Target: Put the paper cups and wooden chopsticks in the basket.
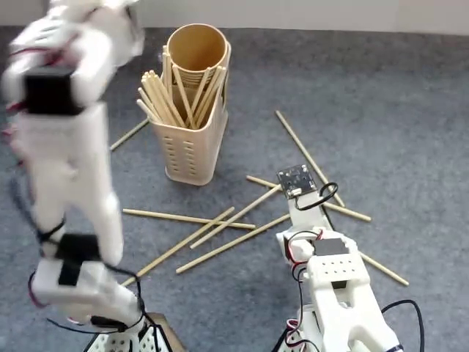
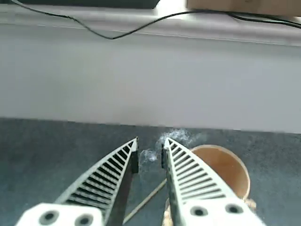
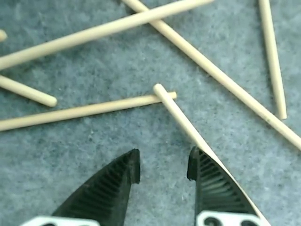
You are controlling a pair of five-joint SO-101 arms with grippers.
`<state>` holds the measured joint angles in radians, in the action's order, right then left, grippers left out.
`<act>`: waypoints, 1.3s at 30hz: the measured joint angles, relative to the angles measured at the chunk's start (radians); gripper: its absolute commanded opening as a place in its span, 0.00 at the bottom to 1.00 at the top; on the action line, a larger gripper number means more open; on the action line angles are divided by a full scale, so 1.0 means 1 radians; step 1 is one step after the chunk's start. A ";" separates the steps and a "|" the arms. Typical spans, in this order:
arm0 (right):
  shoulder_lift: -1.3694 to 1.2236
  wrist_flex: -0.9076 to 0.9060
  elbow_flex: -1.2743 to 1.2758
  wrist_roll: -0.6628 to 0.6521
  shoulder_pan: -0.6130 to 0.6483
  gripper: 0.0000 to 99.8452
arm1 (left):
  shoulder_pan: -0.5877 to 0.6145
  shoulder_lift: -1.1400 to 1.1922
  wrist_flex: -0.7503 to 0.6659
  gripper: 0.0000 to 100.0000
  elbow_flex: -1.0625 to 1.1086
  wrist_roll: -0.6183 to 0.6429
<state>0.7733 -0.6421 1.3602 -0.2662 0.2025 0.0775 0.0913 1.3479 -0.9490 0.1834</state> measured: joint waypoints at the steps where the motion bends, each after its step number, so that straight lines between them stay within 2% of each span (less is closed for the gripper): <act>1: 0.000 0.000 0.000 0.000 0.000 0.18 | 0.015 -0.034 0.078 0.12 -0.006 -0.008; 4: 0.000 0.000 0.000 0.000 0.000 0.18 | 0.031 -0.112 0.341 0.12 0.009 -0.132; 6: 0.000 0.000 0.000 0.000 0.000 0.18 | 0.031 -0.155 0.411 0.12 0.126 -0.285; 9: 0.000 0.000 0.000 0.000 0.000 0.18 | 0.020 -0.221 0.431 0.12 0.413 -0.555; 14: 0.000 0.006 0.000 0.000 0.000 0.18 | -0.094 -0.396 0.425 0.12 1.008 -1.025; 17: 0.000 0.025 0.000 0.000 -0.002 0.18 | -0.173 -0.559 0.322 0.12 1.315 -1.148; 22: 0.000 0.028 0.000 0.000 -0.126 0.18 | -0.345 -0.746 0.114 0.12 1.671 -1.180; 26: 0.000 0.028 -0.003 0.041 -0.212 0.18 | -0.465 -0.760 -0.044 0.12 1.797 -1.154; 29: 0.000 0.028 -0.015 0.072 -0.285 0.18 | -0.502 -0.727 -0.212 0.13 1.806 -1.069; 33: 0.000 0.031 -0.021 0.107 -0.374 0.18 | -0.505 -0.580 -0.433 0.23 1.777 -0.919; 36: 0.029 0.031 -0.034 0.130 -0.413 0.18 | -0.509 -0.408 -0.479 0.23 1.669 -0.821; 39: 0.110 0.026 -0.034 0.130 -0.457 0.18 | -0.551 -0.244 -0.474 0.21 1.553 -0.781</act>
<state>0.8838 -0.6160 1.3265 -0.1358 -0.2547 -0.4733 -0.1527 0.8738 0.6038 -0.5976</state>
